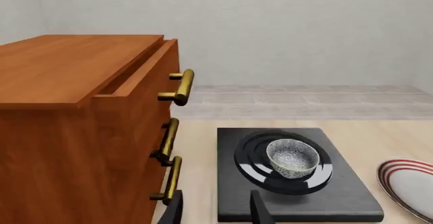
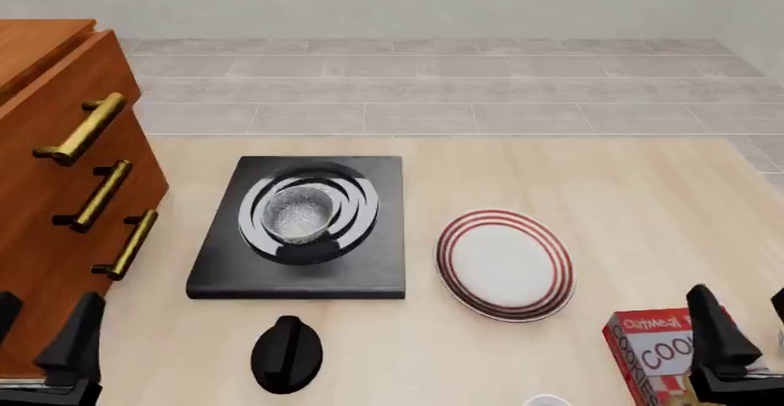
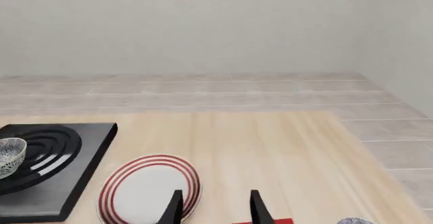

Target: Pick the akita bowl on the stove and place it on the plate.

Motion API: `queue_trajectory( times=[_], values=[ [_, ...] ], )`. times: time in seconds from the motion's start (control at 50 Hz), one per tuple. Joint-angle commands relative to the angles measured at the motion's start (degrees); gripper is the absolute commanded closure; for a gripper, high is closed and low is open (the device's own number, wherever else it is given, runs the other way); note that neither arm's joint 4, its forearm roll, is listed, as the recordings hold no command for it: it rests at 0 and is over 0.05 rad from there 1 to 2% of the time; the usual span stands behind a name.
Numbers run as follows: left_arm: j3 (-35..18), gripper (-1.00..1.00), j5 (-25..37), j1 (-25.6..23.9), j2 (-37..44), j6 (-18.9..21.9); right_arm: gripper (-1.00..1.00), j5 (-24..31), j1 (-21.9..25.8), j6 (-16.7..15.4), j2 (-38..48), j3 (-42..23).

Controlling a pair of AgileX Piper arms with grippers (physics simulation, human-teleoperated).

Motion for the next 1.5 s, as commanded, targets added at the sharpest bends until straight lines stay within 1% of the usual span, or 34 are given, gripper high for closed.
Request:
queue_trajectory(
  times=[0.02, 0.1, 0.12, 0.14, 0.16, 0.18, 0.2, 0.24, 0.3, 0.36, 0.38, 0.48, 0.54, 0.62, 0.64, 0.72, 0.76, 0.8, 0.86, 0.92, 0.94, 0.98, 1.02, 1.08, 1.14, 1.16, 1.18, 1.2, 1.22, 1.24, 1.38, 1.42, 1.44, 1.5],
  values=[
    [-0.2, -1.00, -0.1, 0.0, 0.3, 0.0, -1.00, -2.2, 2.2, 0.4, -2.8, 2.2],
    [-0.2, -1.00, -0.1, 0.0, 0.3, 0.0, -1.00, -1.2, 2.0, 0.4, -2.8, 1.1],
    [-0.2, -1.00, -0.1, 0.0, 0.3, 0.0, -1.00, -1.6, 2.0, -0.2, -2.0, 1.0],
    [-0.2, -1.00, -0.1, 0.0, 0.3, 0.0, -1.00, -2.1, 2.3, -2.2, -0.8, 0.9],
    [-0.2, -1.00, -0.1, 0.0, 0.3, 0.0, -1.00, -2.2, 2.3, -2.2, -0.7, 0.9],
    [-0.2, -1.00, -0.1, 0.0, 0.3, 0.0, -1.00, -2.7, 2.9, -4.1, 0.3, 0.8],
    [-0.2, -1.00, -0.1, 0.0, 0.3, 0.0, -1.00, -2.4, 2.6, -4.0, 0.3, 0.5],
    [-0.2, -1.00, -0.1, 0.0, 0.3, 0.0, -1.00, -0.5, 2.8, -1.4, -0.4, -1.2],
    [-0.2, -1.00, -0.1, 0.0, 0.3, 0.0, -1.00, 0.3, 3.6, -2.5, 0.4, -2.6],
    [-0.2, -1.00, -0.1, 0.0, 0.3, 0.0, -1.00, 0.7, 3.5, -1.9, 1.2, -3.6],
    [-0.2, -1.00, -0.1, 0.0, 0.3, 0.0, -1.00, 0.1, 3.1, -2.6, 4.0, -4.4],
    [-0.2, -1.00, -0.1, 0.0, 0.3, 0.0, -1.00, 0.2, 4.8, 0.5, 8.3, -9.9],
    [-0.2, -1.00, -0.1, 0.0, 0.3, 0.0, -1.00, -0.9, 6.8, -0.9, 13.1, -12.6],
    [-0.2, -1.00, -0.1, 0.0, 0.3, 0.0, -1.00, -1.2, 8.5, 0.2, 16.4, -15.2],
    [-0.2, -1.00, -0.1, 0.0, 0.3, 0.0, -1.00, -2.0, 8.7, -1.1, 19.1, -15.9],
    [-0.2, -1.00, -0.1, 0.0, 0.3, 0.0, -1.00, -4.3, 11.2, -0.5, 26.6, -18.3],
    [-0.2, -1.00, -0.1, 0.0, 0.3, 0.0, -1.00, -4.4, 11.1, -1.2, 26.4, -18.7],
    [-0.2, -1.00, -0.1, 0.0, 0.3, 0.0, -1.00, -3.3, 12.0, -0.3, 26.9, -20.3],
    [-0.2, -1.00, -0.1, 0.0, 0.3, 0.0, -1.00, -2.9, 14.0, -0.9, 29.7, -21.8],
    [-0.2, -1.00, -0.1, 0.0, 0.3, 0.0, -1.00, -3.5, 17.4, 0.1, 35.5, -22.7],
    [-0.2, -1.00, -0.1, 0.0, 0.3, 0.0, -1.00, -3.5, 17.7, -0.2, 38.3, -23.5],
    [-0.2, -1.00, -0.1, 0.0, 0.3, 0.0, -1.00, -3.8, 17.0, -1.0, 37.7, -23.6],
    [-0.2, -1.00, -0.1, 0.0, 0.3, 0.0, -1.00, -1.7, 17.2, -0.3, 41.6, -26.0],
    [-0.2, -1.00, -0.1, 0.0, 0.3, 0.0, -1.00, -1.1, 18.4, -1.5, 41.2, -27.6],
    [-0.2, -1.00, -0.1, 0.0, 0.3, 0.0, -1.00, 0.5, 21.2, 1.2, 43.2, -30.9],
    [-0.2, -1.00, -0.1, 0.0, 0.3, 0.0, -1.00, 0.5, 21.2, 1.2, 43.2, -30.9],
    [-0.2, -1.00, -0.1, 0.0, 0.3, 0.0, -1.00, 1.4, 23.9, 2.5, 45.8, -32.7],
    [-0.2, -1.00, -0.1, 0.0, 0.3, 0.0, -1.00, 1.4, 23.9, 2.5, 45.8, -32.7],
    [-0.2, -1.00, -0.1, 0.0, 0.3, 0.0, -1.00, 1.9, 25.4, 0.8, 46.3, -33.8],
    [-0.2, -1.00, -0.1, 0.0, 0.3, 0.0, -1.00, 2.3, 26.3, 0.4, 47.5, -34.7],
    [-0.2, -1.00, -0.1, 0.0, 0.3, 0.0, -1.00, 3.3, 29.8, 2.5, 54.1, -39.7],
    [-0.2, -1.00, -0.1, 0.0, 0.3, 0.0, -1.00, 3.1, 31.2, 4.8, 55.4, -40.2],
    [-0.2, -1.00, -0.1, 0.0, 0.3, 0.0, -1.00, 3.4, 31.6, 4.3, 56.7, -40.7],
    [-0.2, -1.00, -0.1, 0.0, 0.3, 0.0, -1.00, 2.7, 32.2, 5.3, 57.7, -40.9]
  ],
)
